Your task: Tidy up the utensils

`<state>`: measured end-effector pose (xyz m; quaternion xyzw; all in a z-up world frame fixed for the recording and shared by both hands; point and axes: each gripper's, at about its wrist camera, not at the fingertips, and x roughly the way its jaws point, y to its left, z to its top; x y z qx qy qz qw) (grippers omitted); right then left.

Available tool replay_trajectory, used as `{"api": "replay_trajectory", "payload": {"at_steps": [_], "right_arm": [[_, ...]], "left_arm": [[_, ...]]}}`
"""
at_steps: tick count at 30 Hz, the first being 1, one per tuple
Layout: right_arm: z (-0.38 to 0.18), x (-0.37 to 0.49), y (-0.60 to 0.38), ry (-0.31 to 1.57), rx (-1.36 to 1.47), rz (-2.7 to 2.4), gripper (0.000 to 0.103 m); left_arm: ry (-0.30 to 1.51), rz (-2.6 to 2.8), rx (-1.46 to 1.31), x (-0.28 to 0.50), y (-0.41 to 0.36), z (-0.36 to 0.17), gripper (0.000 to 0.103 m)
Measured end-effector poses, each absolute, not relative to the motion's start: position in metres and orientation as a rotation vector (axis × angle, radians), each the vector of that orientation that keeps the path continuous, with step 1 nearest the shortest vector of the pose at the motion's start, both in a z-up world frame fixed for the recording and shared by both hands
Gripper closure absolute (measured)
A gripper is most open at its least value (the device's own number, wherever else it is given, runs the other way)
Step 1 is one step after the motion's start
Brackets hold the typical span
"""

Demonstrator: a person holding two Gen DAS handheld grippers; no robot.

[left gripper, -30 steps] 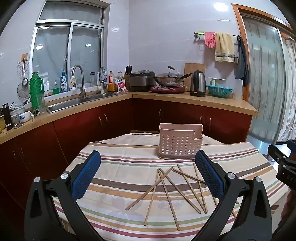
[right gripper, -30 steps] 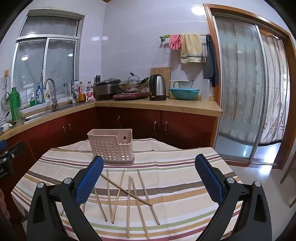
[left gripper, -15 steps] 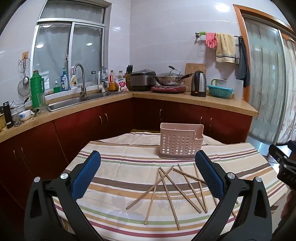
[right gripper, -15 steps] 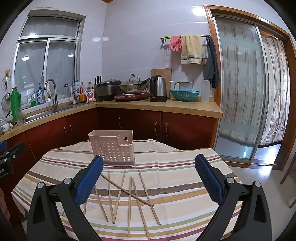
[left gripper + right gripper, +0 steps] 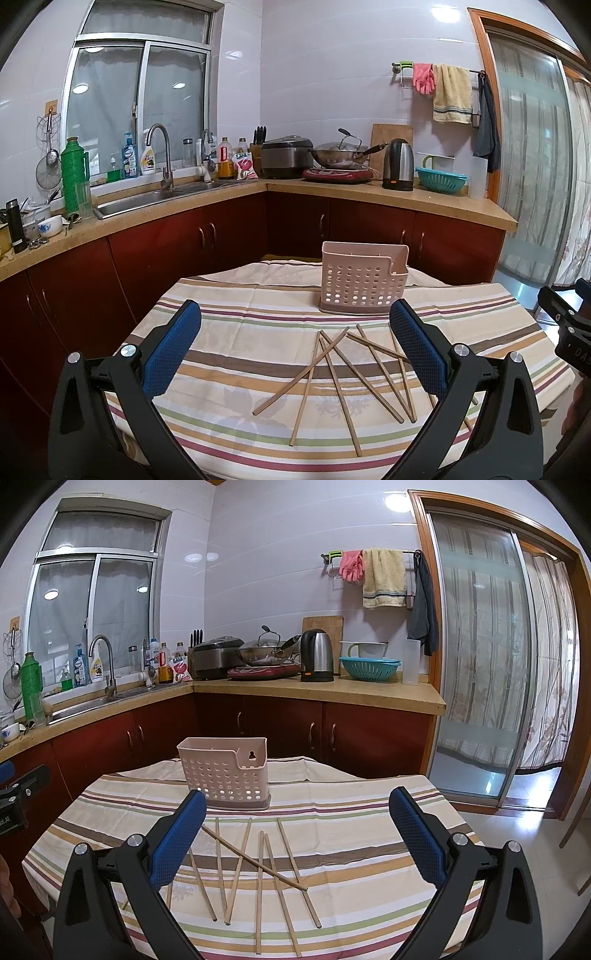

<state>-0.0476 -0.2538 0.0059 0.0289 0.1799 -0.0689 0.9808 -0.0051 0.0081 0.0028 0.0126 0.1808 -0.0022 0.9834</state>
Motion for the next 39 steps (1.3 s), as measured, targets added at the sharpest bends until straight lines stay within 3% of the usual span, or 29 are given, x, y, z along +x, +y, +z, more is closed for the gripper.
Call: {"api": "replay_trajectory", "payload": {"at_steps": [39], "right_arm": [[0.0036, -0.0463, -0.2528, 0.363, 0.055, -0.135, 0.007]], "left_arm": [[0.366, -0.006, 0.026, -0.0044, 0.0086, 0.004, 0.003]]}}
